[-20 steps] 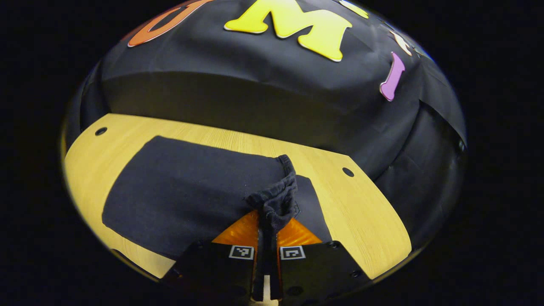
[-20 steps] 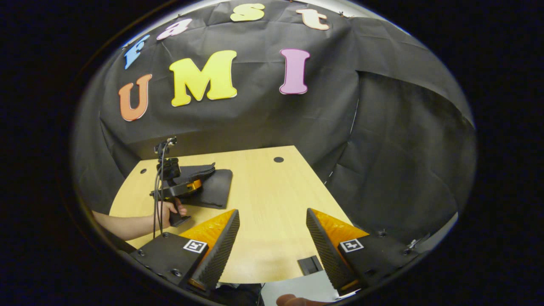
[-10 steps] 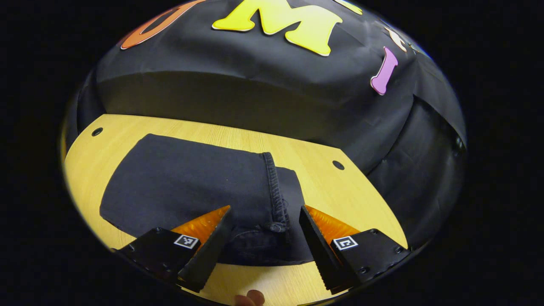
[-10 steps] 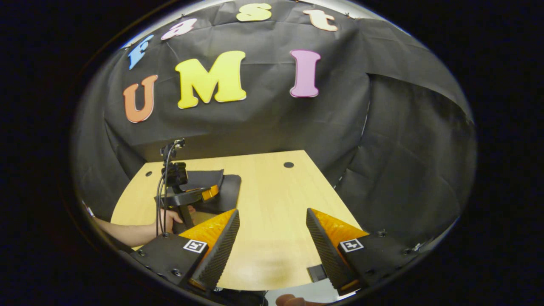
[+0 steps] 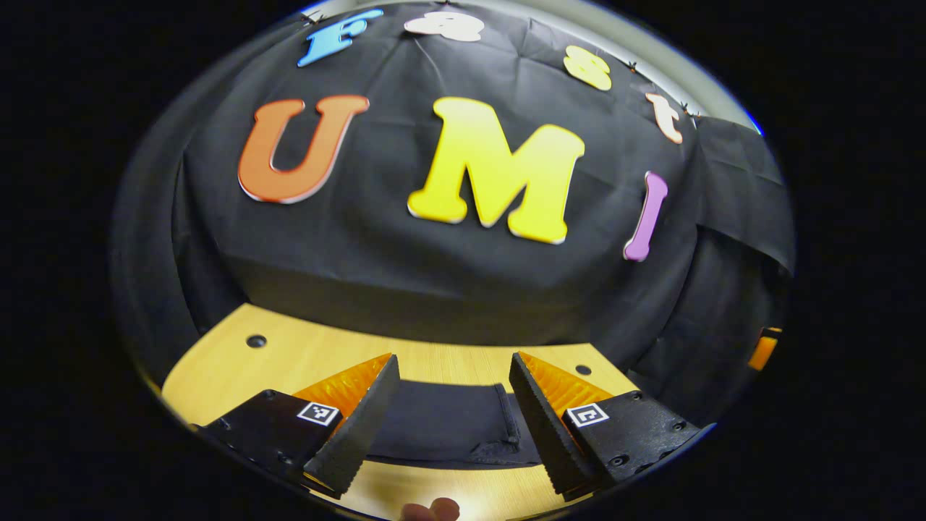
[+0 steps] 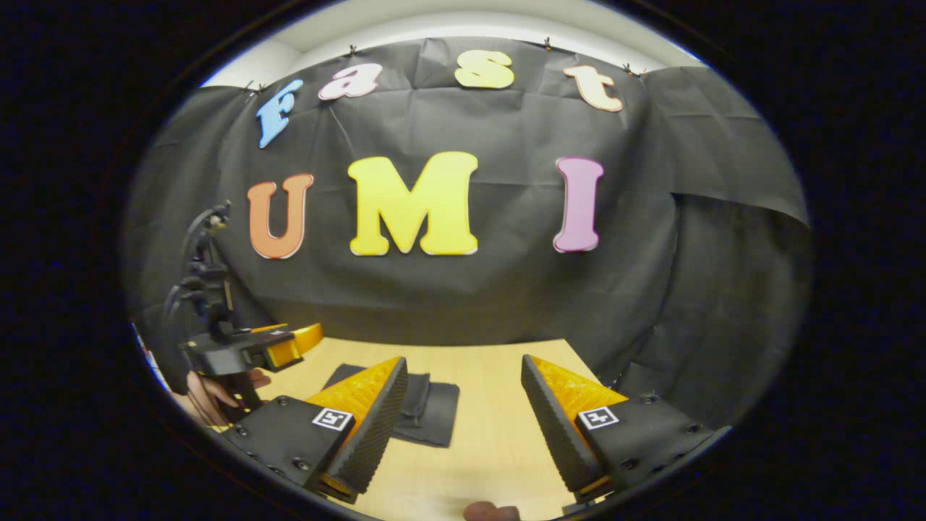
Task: Grasp the waist and the cuffs of the jeans and fold them to make the two legs overlap; first hold the waist and fold one-third of the jeans toward the cuffs, then hold the cuffs and fold the remaining one-third in the same direction to finish folding.
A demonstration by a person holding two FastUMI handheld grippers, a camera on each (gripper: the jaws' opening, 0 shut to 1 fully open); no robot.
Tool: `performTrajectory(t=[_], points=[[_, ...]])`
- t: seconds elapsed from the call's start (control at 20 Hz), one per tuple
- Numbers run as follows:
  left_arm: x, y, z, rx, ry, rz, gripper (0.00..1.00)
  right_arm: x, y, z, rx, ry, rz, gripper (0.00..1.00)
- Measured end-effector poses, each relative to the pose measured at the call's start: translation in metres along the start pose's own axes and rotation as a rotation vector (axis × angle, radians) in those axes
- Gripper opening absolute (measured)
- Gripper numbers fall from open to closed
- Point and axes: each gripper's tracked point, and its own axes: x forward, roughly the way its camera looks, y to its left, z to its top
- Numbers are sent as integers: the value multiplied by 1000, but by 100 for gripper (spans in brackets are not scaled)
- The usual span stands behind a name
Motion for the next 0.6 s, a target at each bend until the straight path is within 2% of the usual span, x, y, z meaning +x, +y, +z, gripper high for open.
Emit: performTrajectory(t=[0.15, 0.2, 0.3, 0.45, 0.6], points=[[-56, 13, 41, 49, -69, 41, 98, 6, 36, 16, -7, -63, 33, 95], [-69, 17, 50, 68, -87, 55, 100, 6, 45, 21, -10, -83, 47, 95], [-93, 26, 62, 96, -122, 81, 98, 5, 63, 26, -13, -110, 65, 95], [-122, 34, 71, 121, -167, 118, 98, -3, 75, 33, -12, -175, 52, 95], [-138, 33, 72, 134, -195, 128, 100, -12, 81, 36, -72, -238, 29, 94]])
